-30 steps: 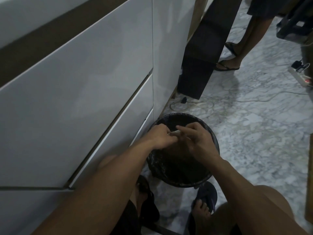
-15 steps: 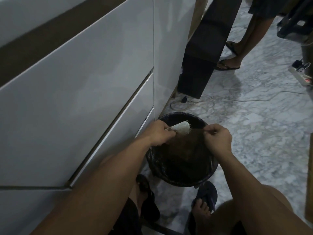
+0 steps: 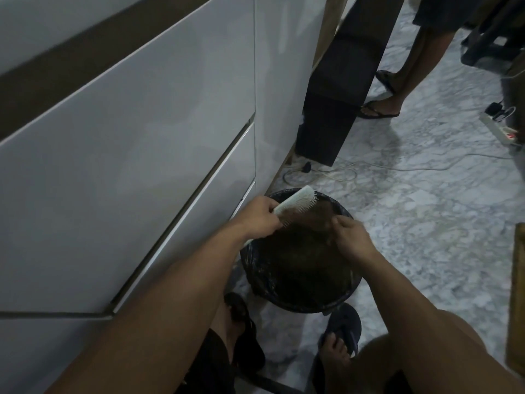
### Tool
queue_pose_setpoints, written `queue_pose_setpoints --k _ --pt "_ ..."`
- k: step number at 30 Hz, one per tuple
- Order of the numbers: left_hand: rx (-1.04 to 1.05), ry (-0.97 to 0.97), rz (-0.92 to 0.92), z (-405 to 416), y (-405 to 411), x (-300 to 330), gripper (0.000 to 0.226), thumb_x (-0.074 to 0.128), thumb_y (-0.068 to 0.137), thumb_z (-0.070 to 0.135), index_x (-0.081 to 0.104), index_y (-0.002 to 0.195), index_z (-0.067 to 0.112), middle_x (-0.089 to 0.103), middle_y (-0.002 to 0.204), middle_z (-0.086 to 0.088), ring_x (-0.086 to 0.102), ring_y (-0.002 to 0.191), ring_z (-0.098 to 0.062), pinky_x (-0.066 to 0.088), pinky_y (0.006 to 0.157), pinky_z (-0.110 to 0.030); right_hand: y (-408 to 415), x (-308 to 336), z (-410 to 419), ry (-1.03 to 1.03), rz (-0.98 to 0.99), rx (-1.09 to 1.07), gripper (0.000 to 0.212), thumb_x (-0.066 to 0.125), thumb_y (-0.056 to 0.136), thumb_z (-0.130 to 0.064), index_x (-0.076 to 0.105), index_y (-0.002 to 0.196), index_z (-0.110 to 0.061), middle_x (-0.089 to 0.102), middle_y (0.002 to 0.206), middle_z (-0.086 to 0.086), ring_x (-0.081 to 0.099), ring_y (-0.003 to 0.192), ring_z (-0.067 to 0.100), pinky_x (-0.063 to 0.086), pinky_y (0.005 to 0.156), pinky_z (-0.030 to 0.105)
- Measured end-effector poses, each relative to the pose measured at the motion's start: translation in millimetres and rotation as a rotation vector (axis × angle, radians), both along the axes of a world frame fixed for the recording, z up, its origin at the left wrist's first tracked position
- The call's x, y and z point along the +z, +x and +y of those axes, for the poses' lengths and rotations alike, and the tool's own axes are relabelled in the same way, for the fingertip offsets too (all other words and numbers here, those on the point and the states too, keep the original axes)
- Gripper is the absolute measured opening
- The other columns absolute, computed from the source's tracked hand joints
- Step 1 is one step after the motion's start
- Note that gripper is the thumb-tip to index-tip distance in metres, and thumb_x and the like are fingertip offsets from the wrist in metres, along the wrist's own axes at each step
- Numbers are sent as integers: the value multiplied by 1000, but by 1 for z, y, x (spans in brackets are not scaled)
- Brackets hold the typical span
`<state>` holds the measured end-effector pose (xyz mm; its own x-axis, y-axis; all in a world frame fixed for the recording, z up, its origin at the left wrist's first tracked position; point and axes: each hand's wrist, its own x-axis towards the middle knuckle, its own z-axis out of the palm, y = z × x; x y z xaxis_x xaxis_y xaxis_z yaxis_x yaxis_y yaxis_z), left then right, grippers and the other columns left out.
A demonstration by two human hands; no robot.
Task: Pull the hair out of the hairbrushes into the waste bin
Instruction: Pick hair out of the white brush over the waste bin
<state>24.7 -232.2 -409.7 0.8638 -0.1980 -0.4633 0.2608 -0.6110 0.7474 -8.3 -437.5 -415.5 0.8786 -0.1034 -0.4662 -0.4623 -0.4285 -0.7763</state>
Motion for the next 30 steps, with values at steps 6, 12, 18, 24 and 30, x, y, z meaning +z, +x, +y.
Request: queue_pose_setpoints --k 6,12,18,24,30 --pt "-9 -6 1 1 2 -7 29 70 84 7 70 112 14 67 80 -4 59 57 -12 46 53 -25 10 -18 -15 -203 -24 -254 21 44 89 -2 61 77 -6 60 79 15 61 86 36 45 73 35" --pt "17 -32 4 5 2 -8 24 72 86 13 69 110 12 65 76 0 59 56 -10 45 49 -21 4 -18 -11 -250 -36 -156 20 47 86 -3 62 98 -8 63 101 11 59 98 30 45 81 35" --pt "-37 -39 19 -1 -4 -8 25 74 85 22 70 109 14 65 74 0 61 57 -12 45 48 -20 -10 -8 14 145 -279 -3 66 65 77 8 45 135 -15 62 108 1 64 98 11 52 81 23" --pt "-19 -60 64 -2 -5 -4 29 76 84 21 69 109 7 65 71 -3 60 58 -12 47 49 -21 -11 -11 17 -42 -378 -46 19 73 82 -10 74 99 -18 74 86 -2 71 83 13 57 81 29" --pt "56 -175 128 1 -3 2 46 85 66 40 69 101 16 68 79 -7 56 62 -16 43 51 -27 -3 -15 3 -61 -260 -147 13 72 82 -14 76 84 -26 74 83 -5 71 80 13 57 80 33"
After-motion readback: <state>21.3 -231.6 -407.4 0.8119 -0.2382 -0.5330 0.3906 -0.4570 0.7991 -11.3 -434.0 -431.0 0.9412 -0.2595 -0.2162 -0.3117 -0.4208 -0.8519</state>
